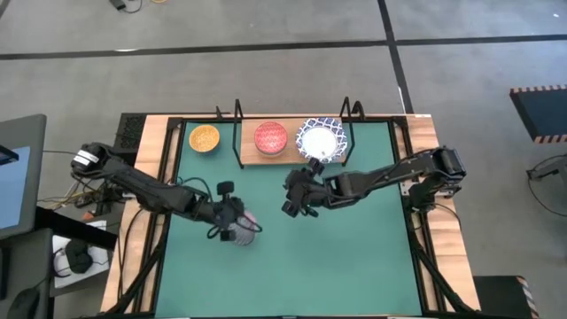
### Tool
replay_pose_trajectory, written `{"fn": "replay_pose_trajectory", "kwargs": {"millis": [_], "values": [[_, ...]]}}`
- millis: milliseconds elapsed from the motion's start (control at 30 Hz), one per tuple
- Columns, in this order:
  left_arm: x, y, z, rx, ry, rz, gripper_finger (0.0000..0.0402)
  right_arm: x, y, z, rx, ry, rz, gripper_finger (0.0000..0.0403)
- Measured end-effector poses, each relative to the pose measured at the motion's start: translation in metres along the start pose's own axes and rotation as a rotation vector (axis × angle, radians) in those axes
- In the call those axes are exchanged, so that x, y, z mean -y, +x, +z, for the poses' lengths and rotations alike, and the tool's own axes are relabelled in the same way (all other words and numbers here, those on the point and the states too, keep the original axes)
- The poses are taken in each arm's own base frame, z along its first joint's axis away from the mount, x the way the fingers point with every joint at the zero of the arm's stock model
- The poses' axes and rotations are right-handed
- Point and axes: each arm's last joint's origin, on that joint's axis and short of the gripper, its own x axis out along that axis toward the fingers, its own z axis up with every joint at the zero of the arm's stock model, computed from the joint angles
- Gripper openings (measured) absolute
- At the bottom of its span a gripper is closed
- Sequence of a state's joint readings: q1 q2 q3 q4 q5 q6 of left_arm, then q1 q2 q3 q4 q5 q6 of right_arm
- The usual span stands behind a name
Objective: Place and stack bowls onto a shelf
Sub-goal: Stack the blue striped bowl on top of the red patterned bowl on the shelf
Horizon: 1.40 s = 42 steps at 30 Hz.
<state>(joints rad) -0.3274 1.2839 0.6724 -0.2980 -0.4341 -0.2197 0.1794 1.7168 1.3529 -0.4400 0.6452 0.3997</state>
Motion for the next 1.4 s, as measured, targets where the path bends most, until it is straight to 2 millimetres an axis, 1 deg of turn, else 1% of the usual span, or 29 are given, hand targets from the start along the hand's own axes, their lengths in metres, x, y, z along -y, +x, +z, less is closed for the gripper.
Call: {"fn": "replay_pose_trajectory", "kwargs": {"millis": [267, 467, 600, 767, 867, 1000, 1133, 1233, 1400], "values": [[-0.015, 0.003, 0.028, 0.242, -0.026, 0.123, 0.0015, -0.022, -0.016, 0.001, 0.090, -0.125, 0.068, 0.0201], [-0.027, 0.000, 0.042, 0.362, -0.027, 0.318, 0.0014, -0.032, -0.024, 0.008, 0.198, -0.264, 0.084, 0.0201], [-0.038, -0.002, 0.050, 0.426, -0.097, 0.435, 0.0014, -0.034, -0.025, 0.014, 0.257, -0.354, 0.082, 0.0201], [-0.051, -0.003, 0.056, 0.468, -0.184, 0.537, 0.0014, -0.026, -0.018, 0.019, 0.259, -0.397, 0.047, 0.0201], [-0.057, -0.002, 0.057, 0.481, -0.226, 0.550, 0.0014, -0.016, -0.011, 0.023, 0.251, -0.388, -0.009, 0.0201], [-0.060, -0.003, 0.060, 0.513, -0.260, 0.562, 0.0014, 0.000, 0.000, 0.028, 0.233, -0.345, -0.110, 0.0201], [-0.060, -0.006, 0.064, 0.545, -0.259, 0.561, 0.0014, 0.011, 0.007, 0.032, 0.225, -0.326, -0.146, 0.0198], [-0.060, -0.006, 0.065, 0.561, -0.256, 0.547, 0.0014, 0.017, 0.010, 0.034, 0.219, -0.322, -0.161, 0.0183], [-0.061, -0.007, 0.066, 0.578, -0.288, 0.541, 0.0015, 0.022, 0.013, 0.036, 0.217, -0.306, -0.180, 0.0133]]}}
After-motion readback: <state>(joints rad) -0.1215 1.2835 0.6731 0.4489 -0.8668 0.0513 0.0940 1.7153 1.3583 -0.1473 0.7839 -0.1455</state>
